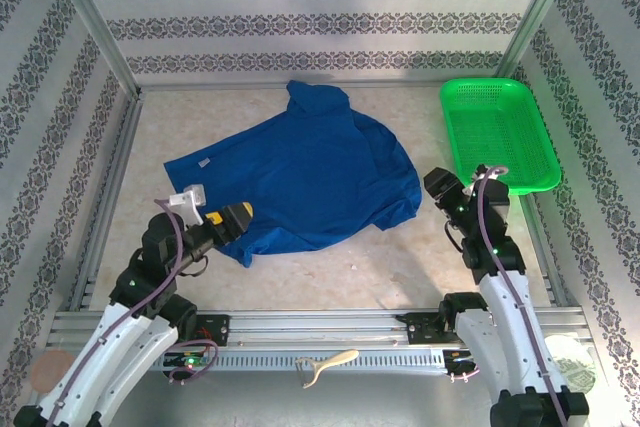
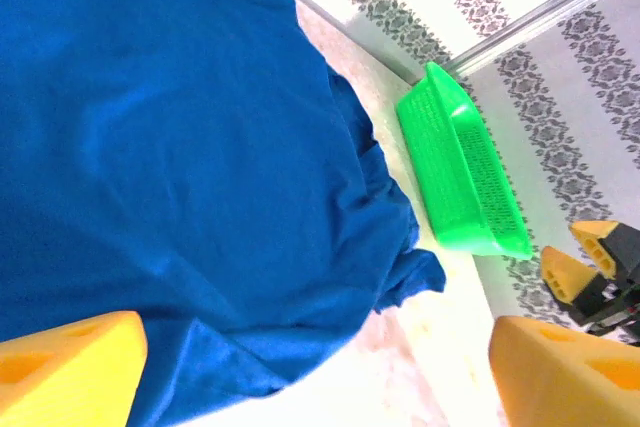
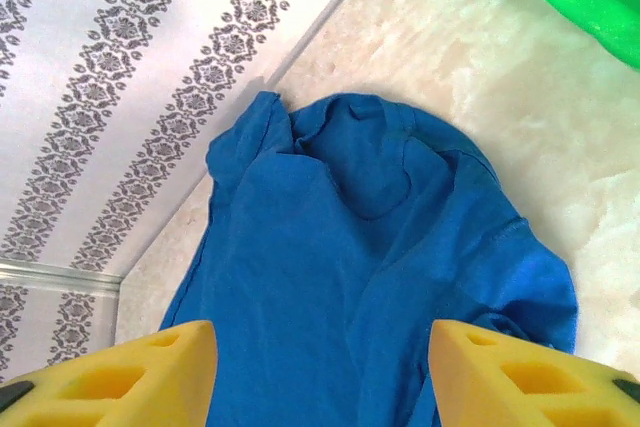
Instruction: Fold the inside-out t-shirt
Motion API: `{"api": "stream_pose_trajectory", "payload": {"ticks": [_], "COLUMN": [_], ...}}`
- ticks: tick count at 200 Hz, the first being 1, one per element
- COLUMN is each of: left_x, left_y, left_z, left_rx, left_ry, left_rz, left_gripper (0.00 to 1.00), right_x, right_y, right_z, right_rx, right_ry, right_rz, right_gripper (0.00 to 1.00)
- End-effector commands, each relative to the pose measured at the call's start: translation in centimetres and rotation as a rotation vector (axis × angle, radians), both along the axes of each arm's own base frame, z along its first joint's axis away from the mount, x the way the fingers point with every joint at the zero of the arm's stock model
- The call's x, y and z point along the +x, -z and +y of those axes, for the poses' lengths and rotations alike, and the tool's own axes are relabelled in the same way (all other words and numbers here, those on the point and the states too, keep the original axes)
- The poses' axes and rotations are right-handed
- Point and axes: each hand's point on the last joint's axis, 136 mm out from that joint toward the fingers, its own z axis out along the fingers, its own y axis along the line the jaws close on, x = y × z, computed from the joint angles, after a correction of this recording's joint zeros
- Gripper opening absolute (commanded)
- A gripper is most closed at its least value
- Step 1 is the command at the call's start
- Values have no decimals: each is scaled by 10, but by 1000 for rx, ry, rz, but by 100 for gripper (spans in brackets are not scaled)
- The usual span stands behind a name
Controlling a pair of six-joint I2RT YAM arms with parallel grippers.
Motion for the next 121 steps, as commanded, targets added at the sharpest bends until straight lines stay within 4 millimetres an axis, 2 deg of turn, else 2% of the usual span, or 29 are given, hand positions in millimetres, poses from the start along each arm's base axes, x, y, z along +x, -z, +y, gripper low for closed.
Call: {"api": "stream_pose_trajectory", "payload": {"ticks": [1,8,25,43,68,92,121], "left_x": [34,51,97,142,181,191,176], "left_y": [11,14,35,58,97,131,171], "left_z": [-1,-4,-6,-4,3,7,24], "left_rx": [155,209,316,328,316,295,182], "left_ry": [-19,-12,5,12,8,24,-32], "left_rz": [25,40,123,202,320,432,563], "left_gripper": [93,94,94,95,95,95,95], "right_x": [9,15,31,46,63,72,64], "right_y": [31,33,40,53,85,122,172], "right_z": [19,28,54,81,106,114,97], "right_rx": [15,21,38,63,131,184,243], "right_ry": [-52,-75,-128,-168,-163,-100,73], "right_rz": [112,112,116,138,208,306,464], "right_gripper": [54,52,46,43,42,42,47]}}
